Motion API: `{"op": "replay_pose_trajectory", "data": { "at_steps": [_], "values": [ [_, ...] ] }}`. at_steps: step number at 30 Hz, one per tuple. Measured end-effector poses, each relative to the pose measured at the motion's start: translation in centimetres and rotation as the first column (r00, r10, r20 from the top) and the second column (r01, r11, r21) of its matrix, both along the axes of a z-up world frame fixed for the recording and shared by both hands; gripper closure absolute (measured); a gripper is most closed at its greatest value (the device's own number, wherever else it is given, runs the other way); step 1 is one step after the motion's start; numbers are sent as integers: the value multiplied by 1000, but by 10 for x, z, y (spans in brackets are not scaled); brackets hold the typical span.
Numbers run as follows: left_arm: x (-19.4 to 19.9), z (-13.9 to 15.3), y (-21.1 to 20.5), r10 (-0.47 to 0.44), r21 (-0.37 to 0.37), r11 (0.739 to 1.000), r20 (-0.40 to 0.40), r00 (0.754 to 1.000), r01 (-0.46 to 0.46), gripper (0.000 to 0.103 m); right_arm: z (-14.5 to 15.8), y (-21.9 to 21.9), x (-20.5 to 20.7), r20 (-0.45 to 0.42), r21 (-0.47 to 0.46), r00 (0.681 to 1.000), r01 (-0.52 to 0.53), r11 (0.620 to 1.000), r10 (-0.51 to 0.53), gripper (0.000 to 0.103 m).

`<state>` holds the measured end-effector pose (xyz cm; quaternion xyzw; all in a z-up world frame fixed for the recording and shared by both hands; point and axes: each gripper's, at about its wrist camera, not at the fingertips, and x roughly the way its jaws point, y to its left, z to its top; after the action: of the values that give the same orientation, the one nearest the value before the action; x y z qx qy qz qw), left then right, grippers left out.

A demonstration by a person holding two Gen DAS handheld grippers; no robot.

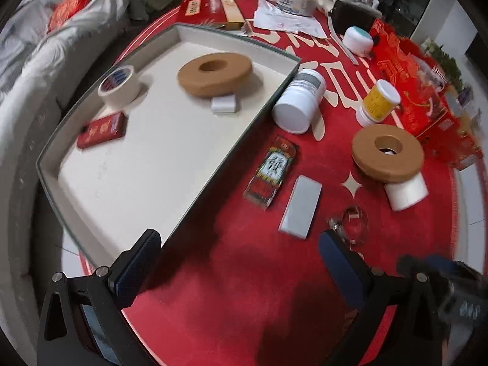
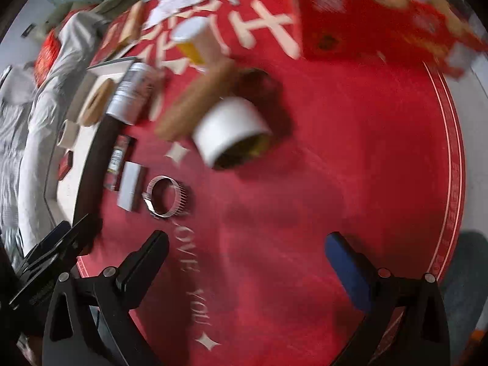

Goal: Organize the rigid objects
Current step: 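Move the left tool to the metal hose clamp while the right tool approaches the white block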

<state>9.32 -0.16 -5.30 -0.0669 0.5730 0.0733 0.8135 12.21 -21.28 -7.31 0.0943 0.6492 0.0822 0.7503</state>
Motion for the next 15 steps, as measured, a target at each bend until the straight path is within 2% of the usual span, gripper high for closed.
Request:
{"op": "replay_pose_trajectory", "data": {
  "at_steps": [4,6,8,9,12,15],
  "values": [
    [15,-2,-3,22,-49,999,-23,999,-23,0,-2,-6,-4,4,-7,1000,7,1000,-7,0],
    [17,-3,-6,21,-7,1000,-16,1000,-21,0,-5,-8,-3,8,-20,1000,7,1000,-7,0],
    [16,-9,-3,18,93,996,-18,1000,-16,0,-9,-6,1,8,-38,1000,3,999,-3,0],
    [16,-14,1,21,110,994,-28,999,-18,0,-12,-4,3,10,-45,1000,-4,999,4,0],
    [20,-20,24,66,73,995,-40,997,-63,0,-15,11,12,32,-87,999,-26,996,29,0],
    [26,-19,43,84,107,991,-46,995,-79,0,-18,35,23,62,-139,996,-57,989,66,0]
  ]
}}
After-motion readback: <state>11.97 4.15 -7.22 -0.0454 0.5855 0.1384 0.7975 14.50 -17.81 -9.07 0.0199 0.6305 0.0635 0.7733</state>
